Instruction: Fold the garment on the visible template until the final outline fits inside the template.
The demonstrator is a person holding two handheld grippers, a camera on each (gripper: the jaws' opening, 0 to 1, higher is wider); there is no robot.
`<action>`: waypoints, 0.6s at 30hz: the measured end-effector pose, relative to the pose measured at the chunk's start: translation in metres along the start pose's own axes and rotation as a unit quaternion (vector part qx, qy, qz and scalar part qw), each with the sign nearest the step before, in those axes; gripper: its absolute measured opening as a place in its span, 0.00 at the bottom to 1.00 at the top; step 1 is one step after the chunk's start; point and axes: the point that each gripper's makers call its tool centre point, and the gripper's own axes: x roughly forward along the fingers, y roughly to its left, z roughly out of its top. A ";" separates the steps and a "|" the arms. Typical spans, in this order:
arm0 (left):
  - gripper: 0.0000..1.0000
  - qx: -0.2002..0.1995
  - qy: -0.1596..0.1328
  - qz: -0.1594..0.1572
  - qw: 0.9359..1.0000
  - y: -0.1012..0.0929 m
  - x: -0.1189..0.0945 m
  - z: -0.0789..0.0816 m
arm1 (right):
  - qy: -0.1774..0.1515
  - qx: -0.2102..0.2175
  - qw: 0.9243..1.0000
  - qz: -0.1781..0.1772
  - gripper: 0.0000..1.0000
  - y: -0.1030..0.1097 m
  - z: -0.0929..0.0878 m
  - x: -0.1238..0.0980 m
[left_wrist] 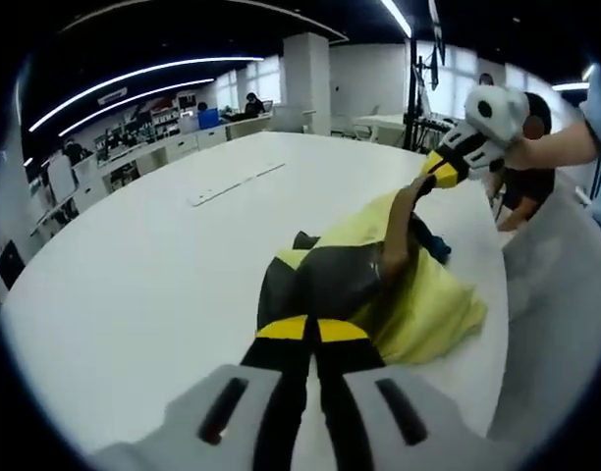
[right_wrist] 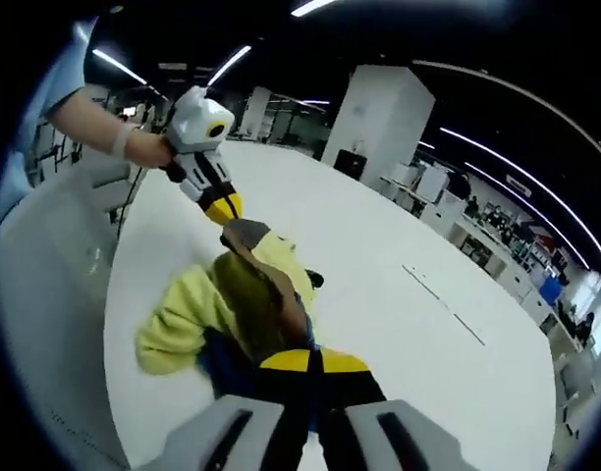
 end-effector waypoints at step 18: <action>0.00 -0.044 -0.151 0.026 0.987 0.017 -0.089 0.123 | -0.167 0.112 0.979 -0.016 0.00 -0.035 0.119 -0.063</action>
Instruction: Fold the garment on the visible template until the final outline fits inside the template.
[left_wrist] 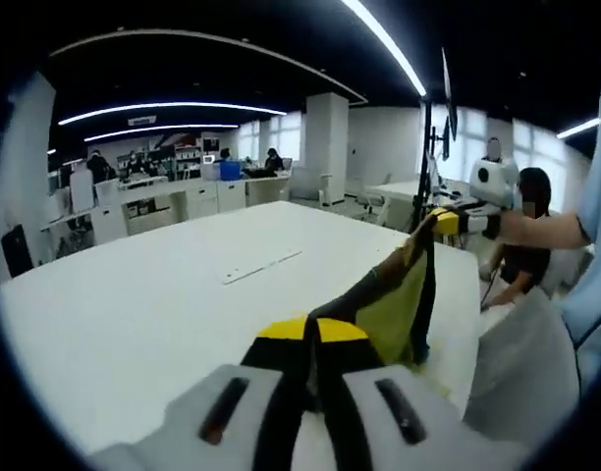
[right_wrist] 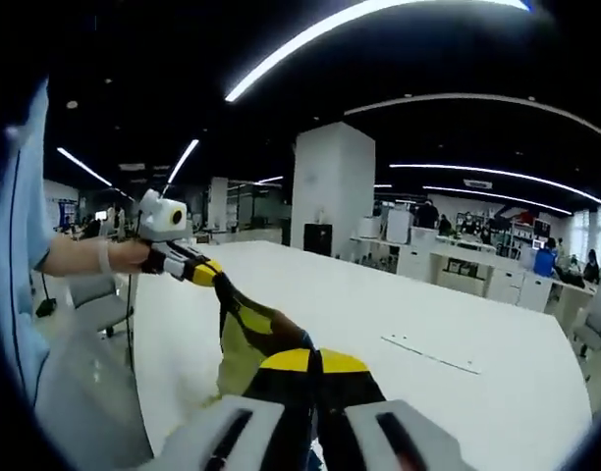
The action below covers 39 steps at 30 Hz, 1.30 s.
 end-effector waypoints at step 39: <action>0.00 -0.094 0.105 0.033 0.989 0.150 0.149 -0.083 | 0.155 0.050 0.986 -0.021 0.00 -0.133 -0.125 0.163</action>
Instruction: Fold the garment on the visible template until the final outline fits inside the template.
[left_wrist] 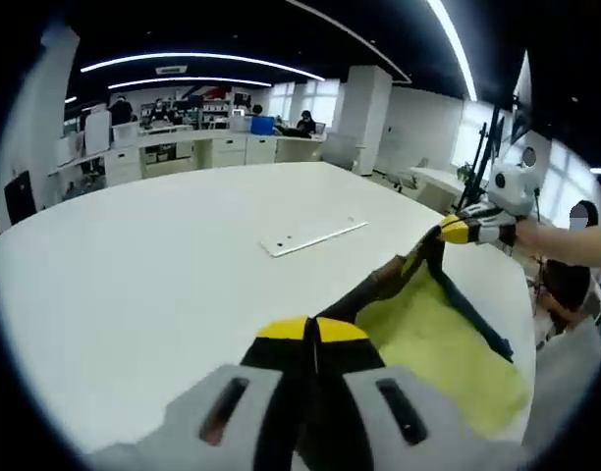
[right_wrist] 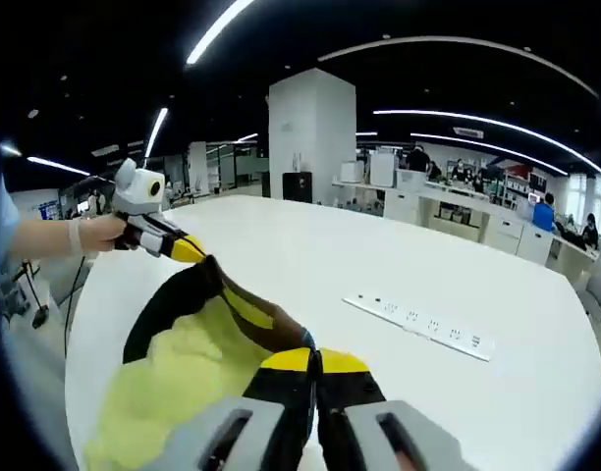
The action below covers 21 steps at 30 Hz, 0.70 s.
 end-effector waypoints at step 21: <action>0.00 -0.046 0.076 0.031 0.996 0.042 0.056 -0.054 | 0.079 0.023 0.997 0.007 0.00 -0.036 -0.056 0.078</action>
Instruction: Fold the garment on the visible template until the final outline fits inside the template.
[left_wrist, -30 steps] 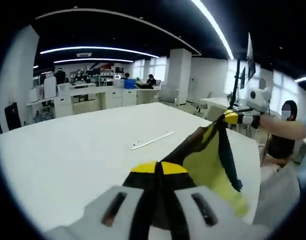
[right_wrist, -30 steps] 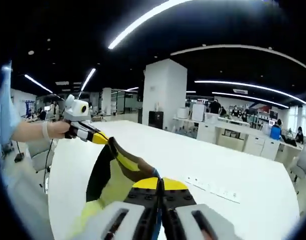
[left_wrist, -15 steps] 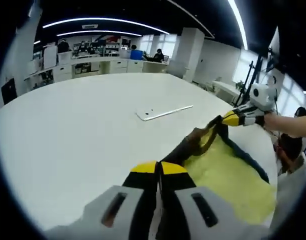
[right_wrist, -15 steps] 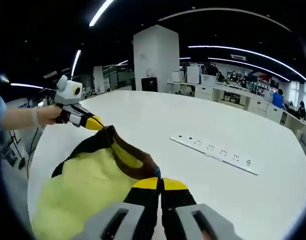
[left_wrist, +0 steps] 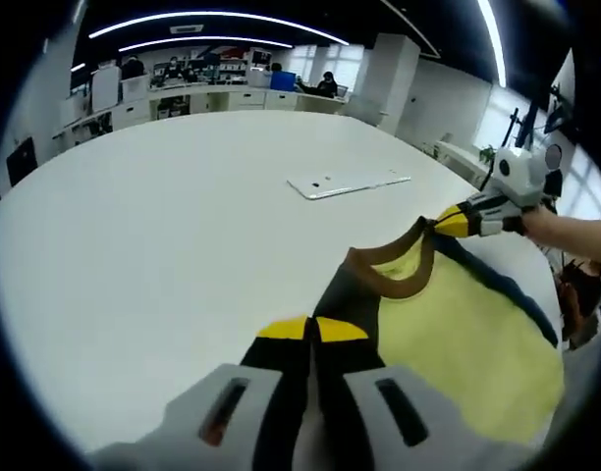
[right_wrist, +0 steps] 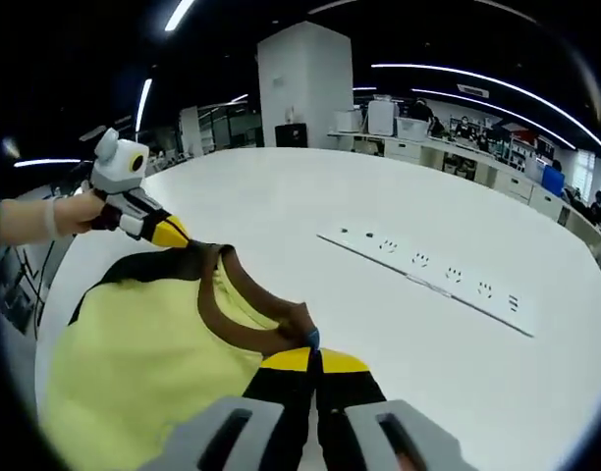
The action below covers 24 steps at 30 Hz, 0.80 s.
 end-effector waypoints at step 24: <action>0.40 0.030 -0.015 -0.004 0.999 -0.007 -0.009 0.003 | -0.016 0.006 1.000 0.009 0.31 0.005 0.009 -0.008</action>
